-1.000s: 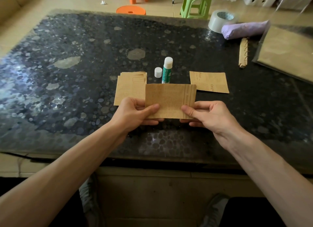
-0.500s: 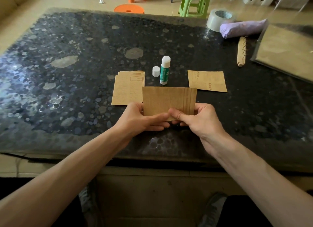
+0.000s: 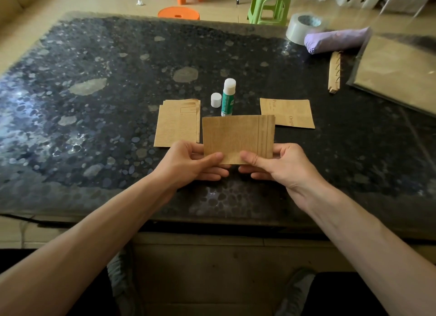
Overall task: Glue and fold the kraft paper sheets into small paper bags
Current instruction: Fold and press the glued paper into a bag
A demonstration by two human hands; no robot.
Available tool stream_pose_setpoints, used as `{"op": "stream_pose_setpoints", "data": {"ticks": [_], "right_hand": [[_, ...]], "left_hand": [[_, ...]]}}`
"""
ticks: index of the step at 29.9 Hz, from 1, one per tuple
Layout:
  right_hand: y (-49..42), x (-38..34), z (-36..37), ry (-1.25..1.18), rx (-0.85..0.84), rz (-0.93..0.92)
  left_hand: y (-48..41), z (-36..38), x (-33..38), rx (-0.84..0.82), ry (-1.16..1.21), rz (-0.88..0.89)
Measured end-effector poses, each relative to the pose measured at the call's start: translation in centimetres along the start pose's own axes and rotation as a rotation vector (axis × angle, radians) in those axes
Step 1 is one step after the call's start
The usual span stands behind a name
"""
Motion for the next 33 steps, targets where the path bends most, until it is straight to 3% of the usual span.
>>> {"op": "stream_pose_setpoints", "data": {"ticks": [13,24,33], "right_hand": [[-0.4,-0.5,-1.0,-0.015,-0.001,-0.005],[0.5,0.0,1.5,0.065,-0.006,-0.185],[0.1,0.1,0.7,-0.037,0.014,-0.063]], "left_hand": [[0.1,-0.7,0.6,0.067,0.032,0.025],[0.6,0.3,0.2,0.068,0.016,0.099],[0.2,0.2,-0.2,0.085,0.021,0.045]]}}
Point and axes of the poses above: each hand's wrist, its own y-axis away from the middle knuckle, its own z-axis out of the palm, x = y × z, the point moved 3 cm from there along -y, towards the middle knuckle, and after that the axes turned 2 degrees about -z, right-handed, at the moved point
